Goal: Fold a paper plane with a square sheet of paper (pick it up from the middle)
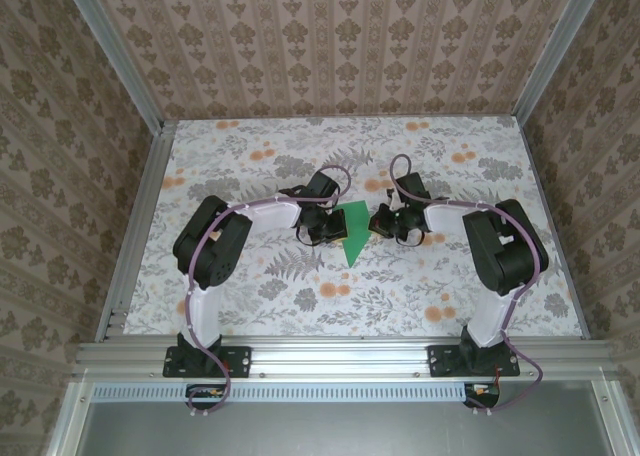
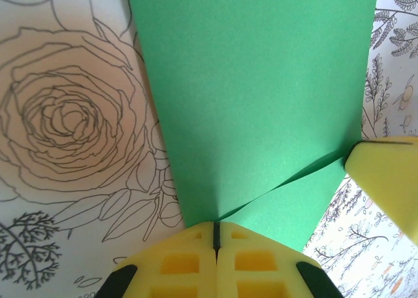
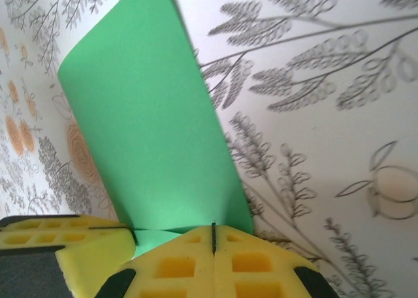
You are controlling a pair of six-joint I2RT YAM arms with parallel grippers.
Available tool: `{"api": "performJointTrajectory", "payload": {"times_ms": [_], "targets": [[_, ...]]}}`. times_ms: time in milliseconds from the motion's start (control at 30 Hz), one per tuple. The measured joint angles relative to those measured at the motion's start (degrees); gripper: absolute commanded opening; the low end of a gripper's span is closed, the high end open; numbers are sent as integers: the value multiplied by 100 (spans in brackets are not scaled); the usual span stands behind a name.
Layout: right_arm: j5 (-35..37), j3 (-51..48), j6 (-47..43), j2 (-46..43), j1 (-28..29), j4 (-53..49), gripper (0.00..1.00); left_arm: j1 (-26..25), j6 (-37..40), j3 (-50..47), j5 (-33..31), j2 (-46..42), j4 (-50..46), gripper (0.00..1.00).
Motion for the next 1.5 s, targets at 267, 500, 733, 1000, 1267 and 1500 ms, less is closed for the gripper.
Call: {"api": "performJointTrajectory", "payload": {"times_ms": [267,500,733,1000,1267,1500], "targets": [[17,26,0,85,-76,4,3,0,31,9,-2,0,-24,1],[31,-7,0,-345,-87,-42,6,0,264,103,-9,35,-140,2],[-131,-116,0,-835,-72,92,7,-11,1058,599,-142,271,-503,2],[-249,-361,0,-745,181,90,7,-9,2009,1152,-173,560,-776,2],[-442,-358,22,-177,437,238,7,7,2205,1244,-291,553,-872,3],[-483,-352,31,-26,457,367,6,7,1971,918,-721,-83,-835,8]]}}
